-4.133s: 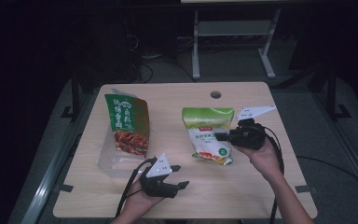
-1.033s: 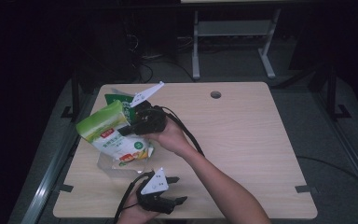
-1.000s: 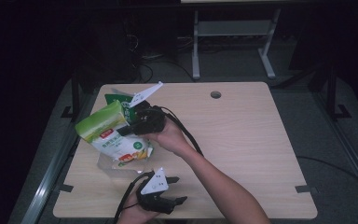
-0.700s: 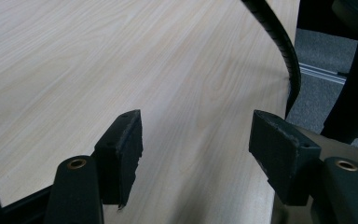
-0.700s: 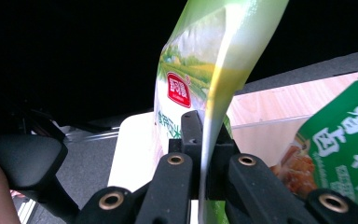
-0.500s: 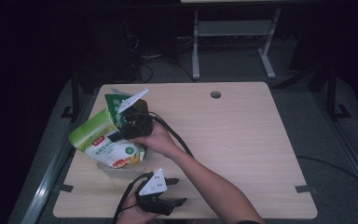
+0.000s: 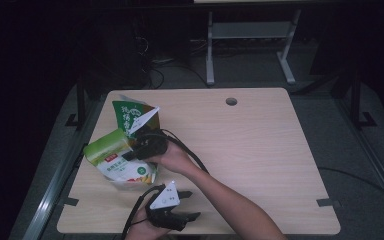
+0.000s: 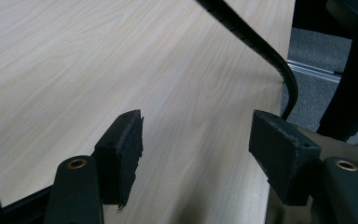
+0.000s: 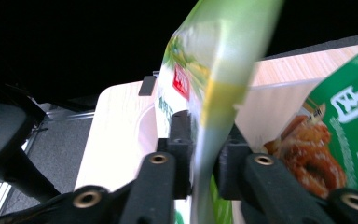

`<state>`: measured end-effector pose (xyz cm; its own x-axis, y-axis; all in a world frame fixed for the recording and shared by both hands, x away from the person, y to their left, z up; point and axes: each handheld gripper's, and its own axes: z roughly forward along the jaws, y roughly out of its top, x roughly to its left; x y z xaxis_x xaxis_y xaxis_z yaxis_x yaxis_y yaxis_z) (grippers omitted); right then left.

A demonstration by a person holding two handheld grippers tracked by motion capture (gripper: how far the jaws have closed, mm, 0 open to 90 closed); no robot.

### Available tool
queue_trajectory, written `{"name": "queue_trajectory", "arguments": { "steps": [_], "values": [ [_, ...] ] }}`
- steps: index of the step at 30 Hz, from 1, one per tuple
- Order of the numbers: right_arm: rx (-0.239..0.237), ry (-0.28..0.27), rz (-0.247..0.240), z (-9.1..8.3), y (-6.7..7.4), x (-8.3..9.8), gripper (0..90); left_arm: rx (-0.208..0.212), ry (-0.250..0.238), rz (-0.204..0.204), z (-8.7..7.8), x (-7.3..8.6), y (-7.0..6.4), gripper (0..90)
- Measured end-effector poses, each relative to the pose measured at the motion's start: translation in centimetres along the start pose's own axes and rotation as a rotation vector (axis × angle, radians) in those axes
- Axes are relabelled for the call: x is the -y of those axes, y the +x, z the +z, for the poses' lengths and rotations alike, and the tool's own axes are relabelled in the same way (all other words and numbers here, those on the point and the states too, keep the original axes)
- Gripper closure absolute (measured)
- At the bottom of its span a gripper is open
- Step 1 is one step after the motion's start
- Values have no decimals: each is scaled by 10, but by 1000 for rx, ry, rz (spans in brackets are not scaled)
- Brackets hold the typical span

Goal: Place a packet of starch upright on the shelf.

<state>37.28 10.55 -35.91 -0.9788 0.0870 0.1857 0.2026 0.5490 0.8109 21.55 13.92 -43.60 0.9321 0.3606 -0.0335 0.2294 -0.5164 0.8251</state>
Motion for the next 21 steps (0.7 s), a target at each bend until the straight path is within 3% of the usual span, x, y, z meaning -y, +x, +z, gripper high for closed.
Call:
{"name": "queue_trajectory", "arguments": {
  "steps": [4,14,21],
  "values": [
    [-2,8,2,-10,1,3,792,0,4,-8,1,0,-1,346],
    [-5,48,10,-13,2,14,807,-2,4,-3,1,0,0,346],
    [10,104,28,-12,-4,34,814,-4,8,-1,2,0,0,345]
  ]
}}
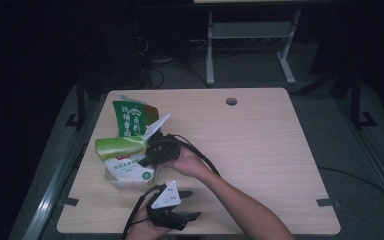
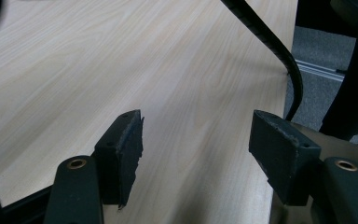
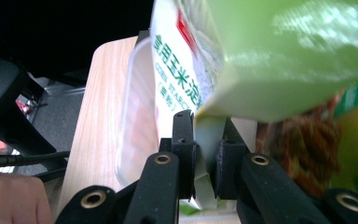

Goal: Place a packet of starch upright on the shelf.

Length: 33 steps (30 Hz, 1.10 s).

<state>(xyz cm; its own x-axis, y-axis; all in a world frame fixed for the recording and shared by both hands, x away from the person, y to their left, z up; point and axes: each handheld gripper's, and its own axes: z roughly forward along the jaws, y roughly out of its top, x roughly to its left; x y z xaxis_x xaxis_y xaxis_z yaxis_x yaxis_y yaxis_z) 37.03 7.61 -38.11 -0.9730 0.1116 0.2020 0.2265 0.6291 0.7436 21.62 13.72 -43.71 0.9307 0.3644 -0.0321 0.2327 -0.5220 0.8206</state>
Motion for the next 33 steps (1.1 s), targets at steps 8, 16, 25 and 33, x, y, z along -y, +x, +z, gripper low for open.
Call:
{"name": "queue_trajectory", "arguments": {
  "steps": [8,16,25,33],
  "values": [
    [0,-9,26,-3,-2,3,801,-7,1,-8,1,0,2,343],
    [-23,-50,46,-17,-4,8,721,-17,7,-21,1,0,5,324],
    [9,-61,40,-34,-3,14,604,-32,6,-33,0,-1,8,303],
    [39,-77,65,-56,-3,25,536,-38,6,-27,0,-2,9,295]
  ]
}}
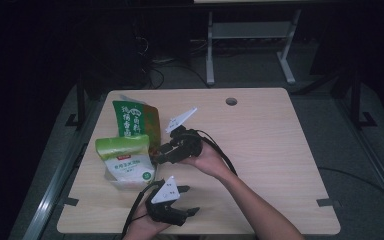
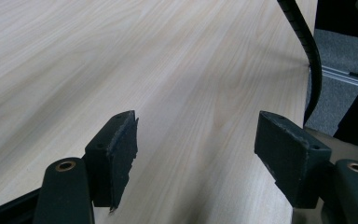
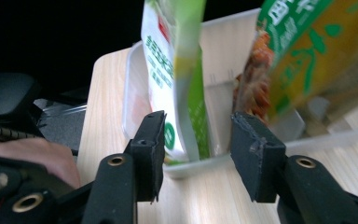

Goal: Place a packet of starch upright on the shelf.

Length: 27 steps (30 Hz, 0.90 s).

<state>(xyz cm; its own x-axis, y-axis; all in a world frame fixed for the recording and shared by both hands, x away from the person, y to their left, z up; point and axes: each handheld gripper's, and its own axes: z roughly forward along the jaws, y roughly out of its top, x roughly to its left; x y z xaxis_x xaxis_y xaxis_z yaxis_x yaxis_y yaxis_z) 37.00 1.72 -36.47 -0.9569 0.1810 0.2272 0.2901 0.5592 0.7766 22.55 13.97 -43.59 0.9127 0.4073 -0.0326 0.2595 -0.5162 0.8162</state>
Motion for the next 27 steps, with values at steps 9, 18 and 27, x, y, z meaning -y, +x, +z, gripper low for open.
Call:
{"name": "queue_trajectory", "arguments": {
  "steps": [9,18,27],
  "values": [
    [40,-9,47,-24,-8,13,497,-6,3,-9,-1,0,4,289],
    [81,3,83,-42,-16,28,456,-8,10,-7,0,1,5,287],
    [109,5,117,-55,-19,36,422,-13,2,-17,-1,0,6,285]
  ]
}}
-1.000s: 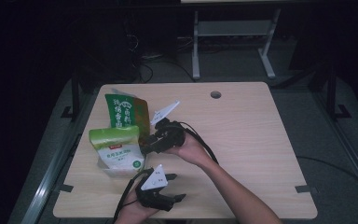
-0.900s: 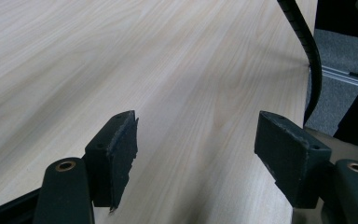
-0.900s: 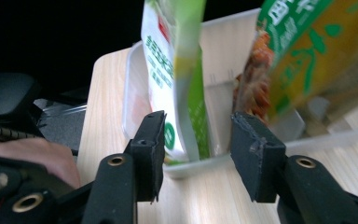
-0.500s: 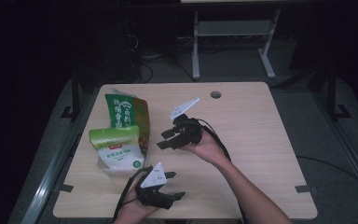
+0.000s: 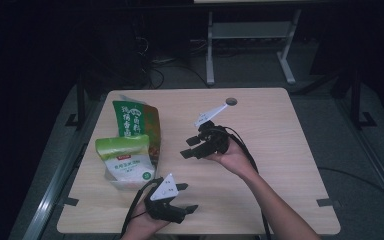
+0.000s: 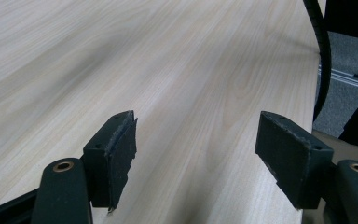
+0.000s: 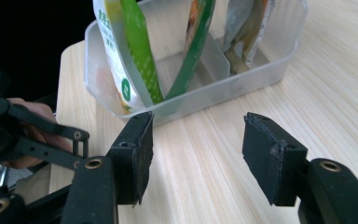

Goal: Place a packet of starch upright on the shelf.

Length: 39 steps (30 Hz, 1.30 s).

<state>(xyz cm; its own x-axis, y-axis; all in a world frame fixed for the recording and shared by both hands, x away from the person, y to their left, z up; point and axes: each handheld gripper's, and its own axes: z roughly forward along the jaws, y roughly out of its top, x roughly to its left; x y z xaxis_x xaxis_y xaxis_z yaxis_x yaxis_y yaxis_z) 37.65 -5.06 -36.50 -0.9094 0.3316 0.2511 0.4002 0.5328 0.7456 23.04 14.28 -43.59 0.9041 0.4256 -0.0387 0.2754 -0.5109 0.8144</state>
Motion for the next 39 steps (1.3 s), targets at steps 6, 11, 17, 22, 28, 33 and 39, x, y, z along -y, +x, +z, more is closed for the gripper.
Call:
{"name": "queue_trajectory", "arguments": {
  "steps": [6,11,17,22,28,33,39],
  "values": [
    [14,-1,12,-6,-2,6,411,1,0,0,0,0,0,285],
    [27,2,26,-12,-5,13,398,0,0,-1,0,0,1,285],
    [53,6,49,-22,-10,24,385,-4,4,1,0,0,3,285],
    [71,5,69,-30,-14,34,374,-3,7,-3,0,0,3,285],
    [90,14,95,-38,-16,46,363,-11,-1,-12,-2,0,7,285],
    [101,7,115,-45,-17,57,364,-12,6,-12,-3,0,7,284],
    [119,5,136,-53,-16,69,356,-13,10,-1,-2,0,7,283]
  ]
}}
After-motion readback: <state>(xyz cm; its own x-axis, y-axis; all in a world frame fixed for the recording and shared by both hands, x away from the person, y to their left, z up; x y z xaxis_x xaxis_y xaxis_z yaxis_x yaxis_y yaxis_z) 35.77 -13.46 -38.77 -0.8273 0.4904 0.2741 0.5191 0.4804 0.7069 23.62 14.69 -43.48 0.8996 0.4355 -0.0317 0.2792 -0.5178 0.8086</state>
